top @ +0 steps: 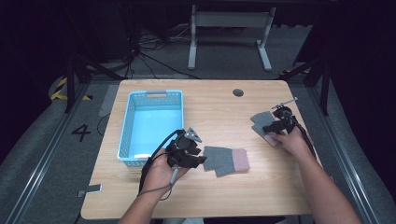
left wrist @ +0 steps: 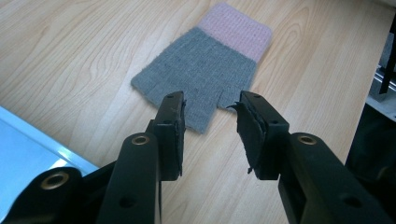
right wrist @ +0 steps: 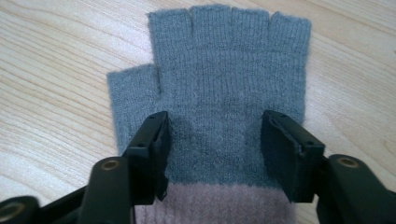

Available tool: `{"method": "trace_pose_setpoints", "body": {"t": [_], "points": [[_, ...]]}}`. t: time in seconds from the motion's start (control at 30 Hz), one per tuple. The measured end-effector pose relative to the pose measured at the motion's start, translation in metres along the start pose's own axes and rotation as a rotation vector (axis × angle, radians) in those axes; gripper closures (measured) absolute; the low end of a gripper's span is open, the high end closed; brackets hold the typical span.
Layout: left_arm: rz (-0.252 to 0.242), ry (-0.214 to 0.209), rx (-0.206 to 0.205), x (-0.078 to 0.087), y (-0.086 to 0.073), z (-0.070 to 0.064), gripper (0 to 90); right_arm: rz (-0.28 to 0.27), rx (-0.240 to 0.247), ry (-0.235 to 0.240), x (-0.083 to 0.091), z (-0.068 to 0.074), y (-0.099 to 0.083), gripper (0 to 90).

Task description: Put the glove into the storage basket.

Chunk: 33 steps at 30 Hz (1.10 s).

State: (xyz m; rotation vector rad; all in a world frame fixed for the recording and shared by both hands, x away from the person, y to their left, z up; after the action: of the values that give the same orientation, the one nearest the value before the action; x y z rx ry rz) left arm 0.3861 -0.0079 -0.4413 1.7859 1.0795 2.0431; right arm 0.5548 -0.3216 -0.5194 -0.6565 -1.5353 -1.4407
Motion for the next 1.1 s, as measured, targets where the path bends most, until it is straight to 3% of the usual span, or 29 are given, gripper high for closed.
{"method": "trace_pose_setpoints", "body": {"t": [0.1, 0.13, 0.17, 0.27, 0.33, 0.67, 0.97, 1.1], "points": [[0.0, 0.001, -0.006, 0.0, 0.0, 0.0, 62.0, 0.006, -0.006, 0.002, 0.001, 0.0, 0.0, 52.3], [-0.001, 0.0, -0.005, 0.001, 0.0, 0.0, 62.0, 0.015, -0.004, 0.007, 0.002, 0.001, -0.001, 60.2], [-0.001, 0.0, -0.005, 0.001, 0.0, 0.0, 62.0, 0.015, -0.004, 0.007, 0.002, 0.001, -0.001, 60.2], [-0.001, -0.002, -0.004, 0.001, 0.0, 0.0, 62.5, 0.031, -0.005, 0.016, 0.003, 0.002, -0.001, 72.7], [-0.002, -0.003, -0.002, 0.001, 0.0, 0.0, 62.9, 0.035, -0.009, 0.02, 0.004, 0.003, -0.002, 75.2], [-0.005, -0.008, 0.006, 0.002, 0.0, 0.001, 63.9, 0.025, -0.027, 0.025, 0.009, 0.005, 0.001, 77.8], [-0.008, -0.007, 0.017, 0.003, 0.0, 0.001, 63.4, -0.014, 0.023, 0.049, 0.033, 0.02, 0.005, 77.8], [-0.006, -0.009, 0.022, 0.003, 0.0, 0.001, 63.3, -0.038, 0.065, 0.072, 0.047, 0.034, 0.006, 77.7]]}}
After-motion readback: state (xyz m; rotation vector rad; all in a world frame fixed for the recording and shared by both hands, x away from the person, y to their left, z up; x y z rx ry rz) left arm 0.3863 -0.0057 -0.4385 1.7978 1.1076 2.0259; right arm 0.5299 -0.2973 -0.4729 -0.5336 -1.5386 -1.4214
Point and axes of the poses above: each handheld gripper's, and its own axes: x roughly backward along the jaws, y roughly out of its top, z roughly to its left, the point moved 10 cm from there along -x, roughly forward along the jaws, and after that the axes turned 12 degrees about -x, right-handed, at the moved point
